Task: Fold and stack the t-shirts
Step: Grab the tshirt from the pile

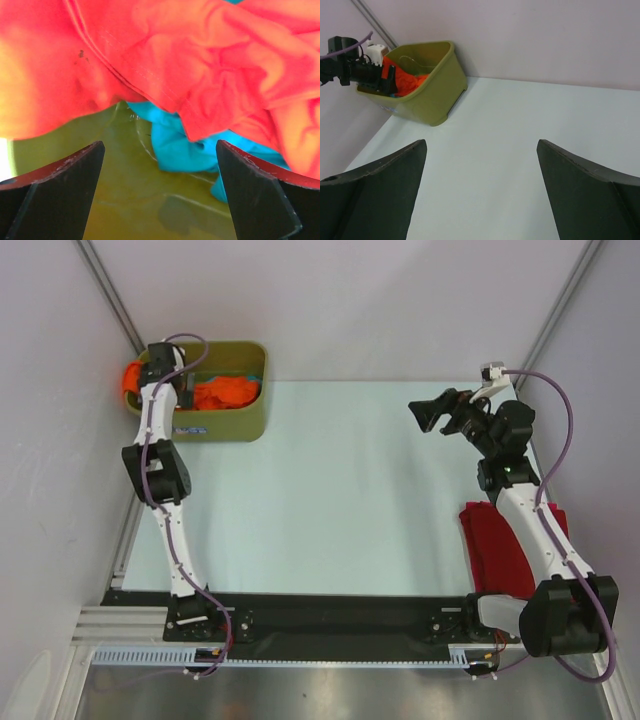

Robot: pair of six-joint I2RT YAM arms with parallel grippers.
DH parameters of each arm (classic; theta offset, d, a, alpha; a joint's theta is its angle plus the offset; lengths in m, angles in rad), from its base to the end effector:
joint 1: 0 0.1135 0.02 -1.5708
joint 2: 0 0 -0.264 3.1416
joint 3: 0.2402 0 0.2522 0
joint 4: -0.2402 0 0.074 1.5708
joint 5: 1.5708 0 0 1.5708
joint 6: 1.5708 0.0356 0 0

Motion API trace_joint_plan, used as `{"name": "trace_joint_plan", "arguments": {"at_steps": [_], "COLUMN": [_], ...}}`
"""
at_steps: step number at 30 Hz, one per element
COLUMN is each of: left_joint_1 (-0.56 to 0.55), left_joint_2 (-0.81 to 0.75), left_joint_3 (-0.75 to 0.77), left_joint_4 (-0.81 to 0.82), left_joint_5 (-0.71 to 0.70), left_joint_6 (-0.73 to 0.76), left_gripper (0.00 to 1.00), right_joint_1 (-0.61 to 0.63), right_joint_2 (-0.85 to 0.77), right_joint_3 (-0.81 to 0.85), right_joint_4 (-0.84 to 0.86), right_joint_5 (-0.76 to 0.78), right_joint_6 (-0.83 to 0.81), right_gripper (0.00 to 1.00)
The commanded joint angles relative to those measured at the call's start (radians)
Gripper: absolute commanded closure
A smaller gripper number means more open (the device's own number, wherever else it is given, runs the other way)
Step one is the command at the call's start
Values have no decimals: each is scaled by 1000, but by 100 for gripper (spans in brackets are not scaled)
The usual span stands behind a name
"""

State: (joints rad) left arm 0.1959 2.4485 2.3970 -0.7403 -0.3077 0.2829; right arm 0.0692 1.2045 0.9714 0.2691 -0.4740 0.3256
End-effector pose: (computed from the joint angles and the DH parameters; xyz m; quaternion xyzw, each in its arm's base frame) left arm 0.5341 0.1170 0.2527 -0.0184 0.9158 0.2267 0.3309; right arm 0.2814 0.0358 0.3656 -0.0813 0.6909 0.2970 0.6540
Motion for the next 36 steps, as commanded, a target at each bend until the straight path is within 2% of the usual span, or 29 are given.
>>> {"name": "trace_joint_plan", "arguments": {"at_steps": [1, 6, 11, 14, 16, 18, 20, 24, 27, 36], "left_joint_1": [13, 30, 42, 40, 40, 42, 45, 43, 33, -49], "left_joint_2": [84, 115, 126, 147, 179, 199, 208, 127, -11, -368], "left_joint_3": [25, 28, 10, 14, 25, 34, 31, -27, -74, -1], "left_joint_4": [24, 223, 320, 305, 292, 289, 285, 355, 409, 346], "left_joint_5": [-56, -67, 142, 232, 214, 167, 163, 154, 179, 401], "left_joint_6": [65, 170, 202, 197, 193, 183, 187, 171, 145, -11], "left_gripper": [0, 0, 0, 7, 34, 81, 98, 100, 100, 100], "right_joint_1": [12, 37, 83, 106, 113, 116, 118, 119, 124, 155], "right_joint_2": [-7, 47, 96, 116, 122, 125, 135, 159, 168, 152], "right_joint_3": [72, 139, 254, 311, 332, 348, 357, 386, 389, 349], "right_joint_4": [-27, -51, -142, -191, -209, -197, -189, -186, -170, -143], "right_joint_5": [40, 46, 83, 109, 130, 136, 138, 130, 115, 110], "right_joint_6": [-23, -8, -54, -82, -92, -94, -94, -86, -79, -102], "right_gripper": [1, 1, 1, 1, 1, 0, 0, 0, 1, 1]}}
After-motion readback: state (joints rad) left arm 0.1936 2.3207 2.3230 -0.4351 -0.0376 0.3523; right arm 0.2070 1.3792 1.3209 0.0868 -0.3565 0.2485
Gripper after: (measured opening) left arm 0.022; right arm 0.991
